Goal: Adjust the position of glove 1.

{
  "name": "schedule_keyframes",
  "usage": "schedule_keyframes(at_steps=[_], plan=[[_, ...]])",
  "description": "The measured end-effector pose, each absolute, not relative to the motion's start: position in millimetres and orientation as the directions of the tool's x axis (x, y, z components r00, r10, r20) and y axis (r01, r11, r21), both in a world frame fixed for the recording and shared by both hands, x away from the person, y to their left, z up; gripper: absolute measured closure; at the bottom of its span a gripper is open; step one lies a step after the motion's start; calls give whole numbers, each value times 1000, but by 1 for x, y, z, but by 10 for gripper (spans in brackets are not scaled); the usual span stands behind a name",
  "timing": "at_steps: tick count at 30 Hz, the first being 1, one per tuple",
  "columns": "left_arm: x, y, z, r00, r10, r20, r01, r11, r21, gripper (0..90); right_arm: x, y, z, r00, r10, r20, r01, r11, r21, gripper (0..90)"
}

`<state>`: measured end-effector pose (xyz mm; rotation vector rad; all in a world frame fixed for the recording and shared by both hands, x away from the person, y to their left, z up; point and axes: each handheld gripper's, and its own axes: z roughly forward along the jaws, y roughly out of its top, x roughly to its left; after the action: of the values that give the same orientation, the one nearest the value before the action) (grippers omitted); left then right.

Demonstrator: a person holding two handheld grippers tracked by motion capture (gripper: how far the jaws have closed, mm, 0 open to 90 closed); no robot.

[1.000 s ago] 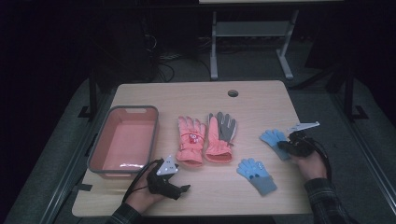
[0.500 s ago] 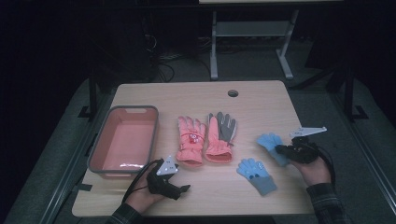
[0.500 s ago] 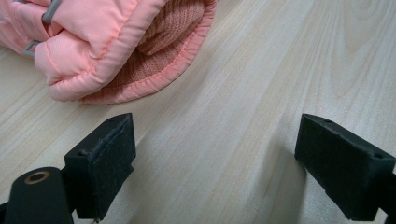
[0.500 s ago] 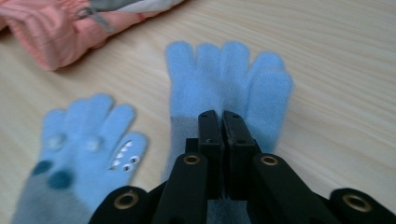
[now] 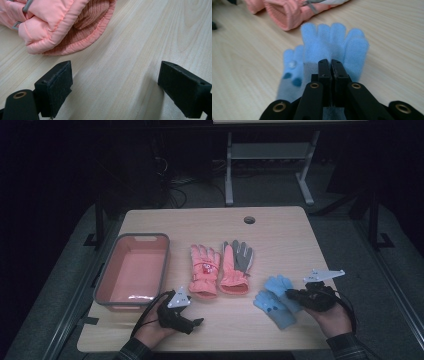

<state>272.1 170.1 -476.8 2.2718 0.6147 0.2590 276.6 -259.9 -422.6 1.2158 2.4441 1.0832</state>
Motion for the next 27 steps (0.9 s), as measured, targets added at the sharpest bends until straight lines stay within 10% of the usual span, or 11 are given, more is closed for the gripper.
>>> schedule_keyframes(at_steps=[27], plan=[[272, 170, -477, 864, 504, 1, 349, -600, 719, 116, 263, -226, -437, -677, 727, 110, 624, 488, 611, 844]])
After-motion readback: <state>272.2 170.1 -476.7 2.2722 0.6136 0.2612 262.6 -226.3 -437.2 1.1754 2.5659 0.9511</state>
